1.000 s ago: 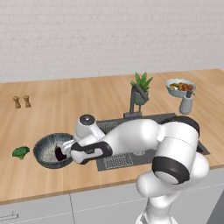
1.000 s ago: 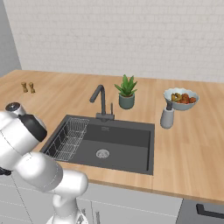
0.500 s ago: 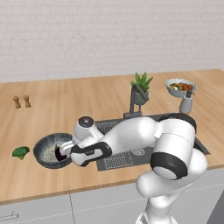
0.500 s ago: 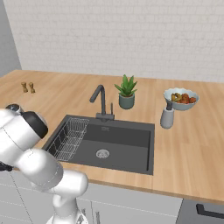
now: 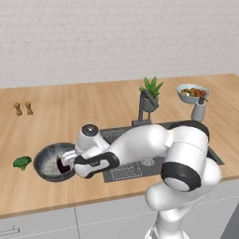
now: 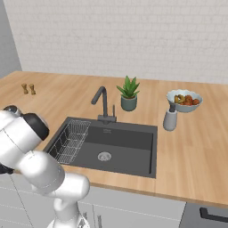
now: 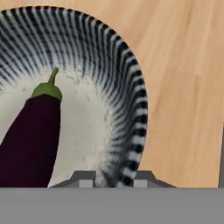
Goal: Pick the eggplant from the sink and place it in the bowl. Then pick the bowl and place it in the microwave. Then close the microwave door and press the start button.
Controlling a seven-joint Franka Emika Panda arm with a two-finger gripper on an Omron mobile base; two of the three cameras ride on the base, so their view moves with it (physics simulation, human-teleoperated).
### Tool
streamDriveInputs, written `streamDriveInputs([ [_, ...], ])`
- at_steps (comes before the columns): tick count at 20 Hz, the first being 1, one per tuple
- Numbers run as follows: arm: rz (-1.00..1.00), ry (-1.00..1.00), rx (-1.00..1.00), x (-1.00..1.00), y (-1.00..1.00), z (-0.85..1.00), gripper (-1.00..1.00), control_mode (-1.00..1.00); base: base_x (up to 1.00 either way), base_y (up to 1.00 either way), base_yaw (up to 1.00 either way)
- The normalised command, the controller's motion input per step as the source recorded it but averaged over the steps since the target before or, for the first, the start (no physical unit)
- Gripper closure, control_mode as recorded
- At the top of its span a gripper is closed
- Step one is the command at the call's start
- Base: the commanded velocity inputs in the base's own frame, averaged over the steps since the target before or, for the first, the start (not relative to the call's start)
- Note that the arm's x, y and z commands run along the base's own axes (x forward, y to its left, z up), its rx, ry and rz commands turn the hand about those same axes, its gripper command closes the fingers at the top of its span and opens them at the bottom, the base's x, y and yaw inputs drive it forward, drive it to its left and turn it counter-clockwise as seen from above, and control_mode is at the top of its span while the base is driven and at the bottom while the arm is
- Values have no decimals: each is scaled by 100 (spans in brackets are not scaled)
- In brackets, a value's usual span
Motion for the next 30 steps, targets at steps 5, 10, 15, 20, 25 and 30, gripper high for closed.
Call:
streamDriveInputs([
  [5,0,-11,17,-54,-19,48,100,-100,0,0,0],
  [10,-7,-12,22,-62,-58,66,100,-100,0,0,0],
  [15,-14,-3,22,-45,-78,68,100,-100,0,0,0],
  [20,-25,9,26,-43,-89,95,100,-100,0,0,0],
  [25,-21,23,22,-40,-83,99,100,-100,0,0,0],
  [30,-15,26,3,-45,-56,63,100,-100,0,0,0],
])
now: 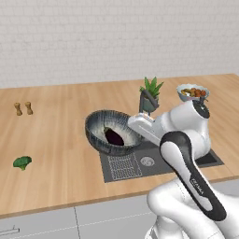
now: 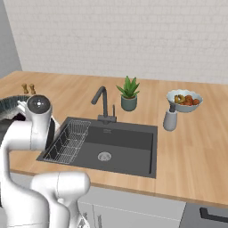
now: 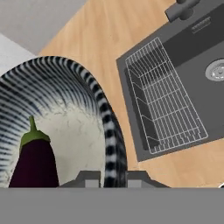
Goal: Pick the eggplant from the sink and place it in the bowl. Then pick the bowl and place it in the microwave. Then close the microwave door and press the start button.
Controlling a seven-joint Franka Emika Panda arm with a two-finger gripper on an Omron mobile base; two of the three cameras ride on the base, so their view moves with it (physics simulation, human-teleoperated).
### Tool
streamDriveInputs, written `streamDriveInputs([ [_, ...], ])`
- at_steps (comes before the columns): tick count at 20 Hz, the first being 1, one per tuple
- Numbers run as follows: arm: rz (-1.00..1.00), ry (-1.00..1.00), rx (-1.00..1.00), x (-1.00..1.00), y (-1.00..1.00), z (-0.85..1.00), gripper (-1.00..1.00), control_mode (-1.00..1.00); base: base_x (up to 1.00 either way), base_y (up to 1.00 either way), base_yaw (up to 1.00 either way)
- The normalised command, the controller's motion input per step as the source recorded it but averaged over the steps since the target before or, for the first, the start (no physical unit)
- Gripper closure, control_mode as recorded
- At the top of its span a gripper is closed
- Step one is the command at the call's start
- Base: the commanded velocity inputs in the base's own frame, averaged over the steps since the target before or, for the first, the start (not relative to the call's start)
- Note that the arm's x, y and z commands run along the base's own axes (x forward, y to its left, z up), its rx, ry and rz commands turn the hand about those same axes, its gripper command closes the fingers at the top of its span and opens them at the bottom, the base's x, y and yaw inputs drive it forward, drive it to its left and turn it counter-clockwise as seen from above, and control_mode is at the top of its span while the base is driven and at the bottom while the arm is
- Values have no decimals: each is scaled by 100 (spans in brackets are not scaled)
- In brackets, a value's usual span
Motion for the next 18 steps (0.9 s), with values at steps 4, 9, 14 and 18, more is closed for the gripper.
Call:
streamDriveInputs([
  [4,-12,18,0,-44,-45,42,100,-100,0,0,0],
  [9,-11,2,0,-47,-38,14,100,-100,0,0,0],
  [14,-7,0,0,-18,-37,-3,100,-100,0,0,0],
  [18,0,0,0,1,0,0,100,-100,0,0,0],
])
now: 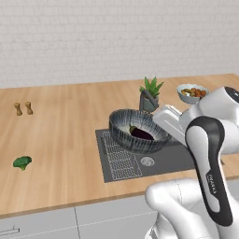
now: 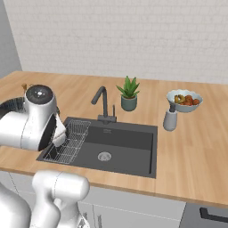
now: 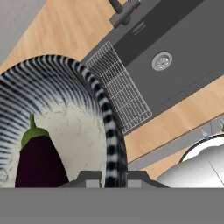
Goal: Pick the eggplant from the sink and place it in the bowl. Then pick the bowl and place it in the microwave. Then close the microwave door and press the start button.
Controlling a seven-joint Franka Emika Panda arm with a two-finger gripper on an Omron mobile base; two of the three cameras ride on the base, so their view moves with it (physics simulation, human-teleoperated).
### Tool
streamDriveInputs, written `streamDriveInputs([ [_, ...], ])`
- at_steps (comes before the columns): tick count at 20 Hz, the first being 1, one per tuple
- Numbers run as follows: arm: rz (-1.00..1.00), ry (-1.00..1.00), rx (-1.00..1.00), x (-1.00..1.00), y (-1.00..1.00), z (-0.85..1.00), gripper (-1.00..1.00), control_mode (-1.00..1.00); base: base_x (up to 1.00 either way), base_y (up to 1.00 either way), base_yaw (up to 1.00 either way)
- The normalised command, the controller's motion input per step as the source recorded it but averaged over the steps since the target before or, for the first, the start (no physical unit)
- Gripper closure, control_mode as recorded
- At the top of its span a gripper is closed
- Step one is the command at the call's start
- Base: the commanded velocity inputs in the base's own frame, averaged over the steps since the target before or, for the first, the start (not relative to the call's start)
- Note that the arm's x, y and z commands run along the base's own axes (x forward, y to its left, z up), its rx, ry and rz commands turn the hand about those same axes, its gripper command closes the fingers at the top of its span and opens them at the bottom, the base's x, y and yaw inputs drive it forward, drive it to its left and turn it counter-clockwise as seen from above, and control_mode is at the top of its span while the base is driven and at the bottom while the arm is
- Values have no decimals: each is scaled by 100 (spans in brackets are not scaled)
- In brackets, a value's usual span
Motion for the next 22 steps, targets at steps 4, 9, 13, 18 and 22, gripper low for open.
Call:
streamDriveInputs([
  [4,0,0,-1,1,2,0,100,-100,0,0,0],
  [9,0,0,0,0,0,0,100,-100,0,0,0],
  [13,-16,0,0,1,3,-2,100,-100,0,0,0],
  [18,-5,0,0,0,2,0,100,100,0,8,-31],
  [22,0,0,0,0,0,0,100,100,-3,8,-57],
])
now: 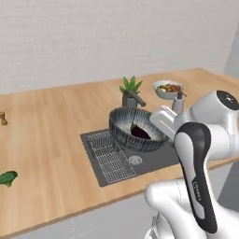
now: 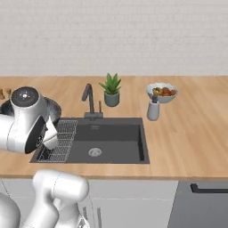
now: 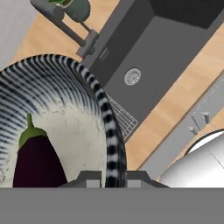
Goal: Pick the eggplant from the sink and place it in the bowl. Then pick the bowl and place it in the microwave. Then close the microwave door and press the start button.
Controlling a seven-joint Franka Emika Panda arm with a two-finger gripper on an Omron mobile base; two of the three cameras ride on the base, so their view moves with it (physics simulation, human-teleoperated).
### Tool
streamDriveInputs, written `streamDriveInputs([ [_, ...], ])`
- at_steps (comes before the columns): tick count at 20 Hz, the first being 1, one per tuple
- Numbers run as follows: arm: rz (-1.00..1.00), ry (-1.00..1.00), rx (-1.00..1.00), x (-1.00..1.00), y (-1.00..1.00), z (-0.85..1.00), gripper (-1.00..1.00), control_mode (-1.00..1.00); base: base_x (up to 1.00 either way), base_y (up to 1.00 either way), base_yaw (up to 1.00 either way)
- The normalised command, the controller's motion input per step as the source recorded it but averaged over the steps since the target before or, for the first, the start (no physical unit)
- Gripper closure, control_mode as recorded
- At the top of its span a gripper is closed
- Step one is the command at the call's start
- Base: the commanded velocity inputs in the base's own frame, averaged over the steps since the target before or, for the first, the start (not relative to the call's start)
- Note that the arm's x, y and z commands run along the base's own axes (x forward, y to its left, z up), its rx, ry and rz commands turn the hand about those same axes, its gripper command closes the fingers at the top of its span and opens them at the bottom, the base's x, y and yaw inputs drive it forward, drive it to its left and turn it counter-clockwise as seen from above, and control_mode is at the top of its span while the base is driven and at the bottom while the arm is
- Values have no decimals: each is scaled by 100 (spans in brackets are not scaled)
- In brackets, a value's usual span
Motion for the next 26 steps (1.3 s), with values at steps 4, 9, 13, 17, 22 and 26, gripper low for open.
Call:
streamDriveInputs([
  [4,0,0,0,0,0,0,100,100,-14,0,-78],
  [9,0,0,0,0,0,0,100,100,-6,0,-95],
  [13,0,0,0,0,0,0,100,100,0,0,-100],
  [17,0,0,0,0,0,0,100,100,0,0,-100],
  [22,0,0,0,0,0,0,100,100,0,0,-100],
  [26,0,0,0,0,0,0,100,100,14,0,-98],
])
